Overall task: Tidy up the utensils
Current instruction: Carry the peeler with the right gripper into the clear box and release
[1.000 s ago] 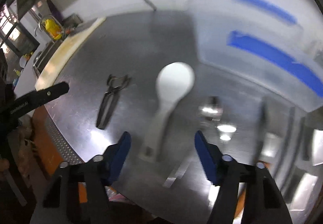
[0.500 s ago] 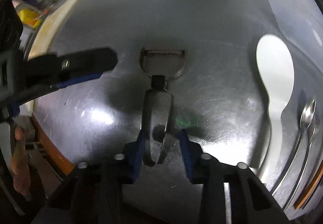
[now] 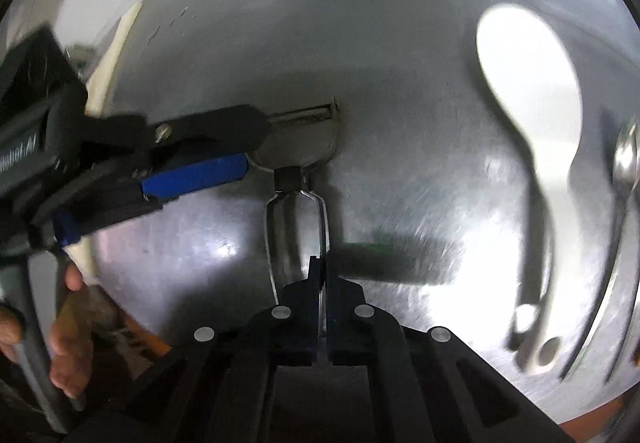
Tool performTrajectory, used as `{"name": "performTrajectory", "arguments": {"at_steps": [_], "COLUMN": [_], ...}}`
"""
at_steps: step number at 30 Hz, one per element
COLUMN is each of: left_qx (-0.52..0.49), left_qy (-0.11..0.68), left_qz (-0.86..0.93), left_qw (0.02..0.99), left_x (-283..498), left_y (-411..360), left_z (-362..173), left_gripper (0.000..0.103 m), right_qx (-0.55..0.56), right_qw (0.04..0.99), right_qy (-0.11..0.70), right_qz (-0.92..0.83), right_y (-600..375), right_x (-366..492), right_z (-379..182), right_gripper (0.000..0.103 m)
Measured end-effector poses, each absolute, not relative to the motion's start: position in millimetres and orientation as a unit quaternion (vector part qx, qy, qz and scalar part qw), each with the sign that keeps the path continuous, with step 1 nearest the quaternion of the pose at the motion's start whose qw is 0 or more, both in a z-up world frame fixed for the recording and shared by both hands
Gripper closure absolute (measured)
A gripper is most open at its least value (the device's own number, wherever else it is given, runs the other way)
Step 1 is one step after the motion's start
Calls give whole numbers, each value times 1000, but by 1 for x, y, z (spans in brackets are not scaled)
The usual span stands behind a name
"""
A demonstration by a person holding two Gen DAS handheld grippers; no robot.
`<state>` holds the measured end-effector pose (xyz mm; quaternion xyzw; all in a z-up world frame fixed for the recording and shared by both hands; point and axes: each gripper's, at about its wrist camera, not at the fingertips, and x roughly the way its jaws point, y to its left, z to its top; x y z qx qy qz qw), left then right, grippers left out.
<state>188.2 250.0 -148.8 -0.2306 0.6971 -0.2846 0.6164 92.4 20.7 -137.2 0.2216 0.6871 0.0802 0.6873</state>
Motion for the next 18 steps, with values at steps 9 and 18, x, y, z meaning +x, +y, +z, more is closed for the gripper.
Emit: {"name": "performTrajectory", "arguments": {"at_steps": [9, 18], "left_qx": [-254, -299], "left_qy": [715, 664], "left_qz": [-269, -284], "left_qw": [593, 624], "left_x": [183, 180], "left_y": [256, 260], "left_z": [-167, -132], "left_gripper": [66, 89], "right_qx": [282, 265], "right_qw": [651, 683], "right_qy": [694, 661], "right_qz": [123, 159], "right_y": [2, 8], "right_x": [91, 110], "right_z": [-123, -91], "right_gripper": [101, 101]}}
